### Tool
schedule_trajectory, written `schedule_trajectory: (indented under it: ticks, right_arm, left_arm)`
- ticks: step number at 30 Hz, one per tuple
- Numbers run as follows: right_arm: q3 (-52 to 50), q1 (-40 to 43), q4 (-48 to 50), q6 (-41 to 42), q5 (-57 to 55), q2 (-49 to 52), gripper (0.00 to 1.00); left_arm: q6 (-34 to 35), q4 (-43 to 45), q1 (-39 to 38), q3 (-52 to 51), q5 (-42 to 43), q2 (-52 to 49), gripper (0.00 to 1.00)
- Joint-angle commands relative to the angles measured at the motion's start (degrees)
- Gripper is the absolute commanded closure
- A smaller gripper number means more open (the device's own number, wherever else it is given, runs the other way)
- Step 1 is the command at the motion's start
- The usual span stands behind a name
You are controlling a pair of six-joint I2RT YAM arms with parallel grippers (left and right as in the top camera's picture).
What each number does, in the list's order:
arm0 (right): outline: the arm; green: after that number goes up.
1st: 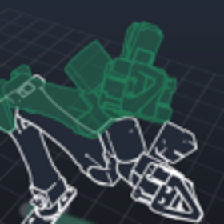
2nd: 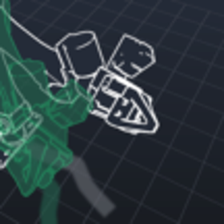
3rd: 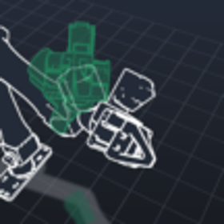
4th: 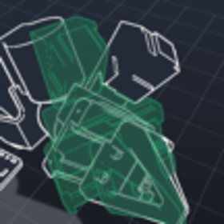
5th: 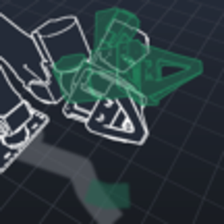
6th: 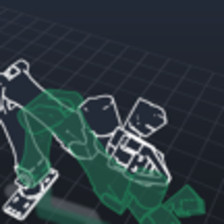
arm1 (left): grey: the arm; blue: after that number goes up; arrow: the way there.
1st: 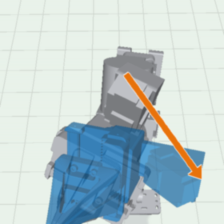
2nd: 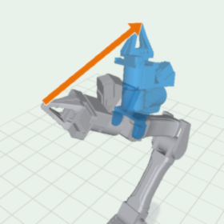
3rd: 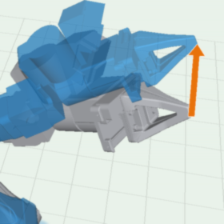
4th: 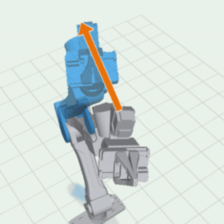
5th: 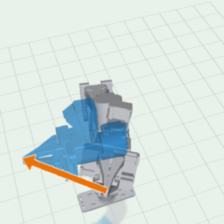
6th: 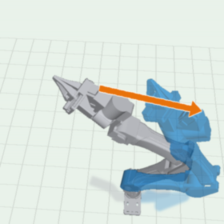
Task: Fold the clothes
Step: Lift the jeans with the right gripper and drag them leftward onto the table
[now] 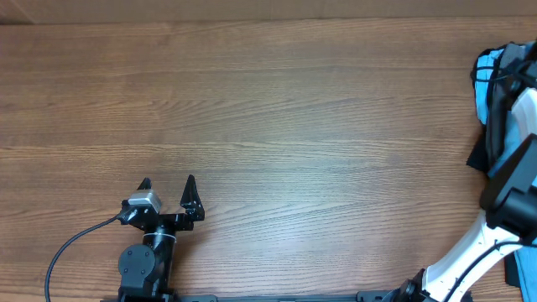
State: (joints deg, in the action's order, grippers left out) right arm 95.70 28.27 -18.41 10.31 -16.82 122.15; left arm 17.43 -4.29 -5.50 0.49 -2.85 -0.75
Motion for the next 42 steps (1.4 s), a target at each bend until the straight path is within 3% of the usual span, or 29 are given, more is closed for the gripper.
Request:
schedule_trajectory:
  ticks: [1,12,23,32,42]
  right_arm:
    - [1.5,0.3,0.0,1.9,-0.7,-7.7,0.96]
    - [1.5,-1.1,-1.4,1.9,-1.0,-21.1,0.96]
    - [1.5,-13.9,3.5,1.7,-1.0,-31.8,0.96]
    - [1.4,-30.8,6.8,6.3,11.6,-28.9,0.96]
    - [1.5,-50.5,15.1,16.3,26.0,-13.2,0.96]
  left_arm:
    - [-1.1,0.2,0.3,-0.2,-0.7,0.5,0.0]
    - [-1.1,0.2,0.3,-0.2,-0.7,0.5,0.0]
    - [-1.1,0.2,0.3,-0.2,-0.7,0.5,0.0]
    - [-1.1,0.2,0.3,-0.2,-0.7,0.5,0.0]
    - [-1.1,0.2,0.3,-0.2,-0.7,0.5,0.0]
